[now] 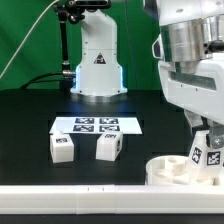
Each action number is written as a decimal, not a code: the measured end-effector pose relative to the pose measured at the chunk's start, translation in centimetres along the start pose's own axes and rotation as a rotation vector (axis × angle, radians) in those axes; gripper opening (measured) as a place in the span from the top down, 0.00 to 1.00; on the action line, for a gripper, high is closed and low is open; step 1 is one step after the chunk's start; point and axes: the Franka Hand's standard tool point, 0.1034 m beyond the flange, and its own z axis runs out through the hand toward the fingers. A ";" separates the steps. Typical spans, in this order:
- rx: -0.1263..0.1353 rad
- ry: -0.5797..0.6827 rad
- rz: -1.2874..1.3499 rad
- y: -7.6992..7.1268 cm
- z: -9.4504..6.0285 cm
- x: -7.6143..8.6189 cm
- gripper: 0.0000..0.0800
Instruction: Assemble stool
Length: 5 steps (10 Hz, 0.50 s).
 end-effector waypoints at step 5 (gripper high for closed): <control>0.047 -0.057 0.446 -0.3 0.2 -0.6 0.57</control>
Offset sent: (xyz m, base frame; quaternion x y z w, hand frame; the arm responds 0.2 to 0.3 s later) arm -0.0035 0.0013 0.0019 0.0094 -0.0024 0.2219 0.9750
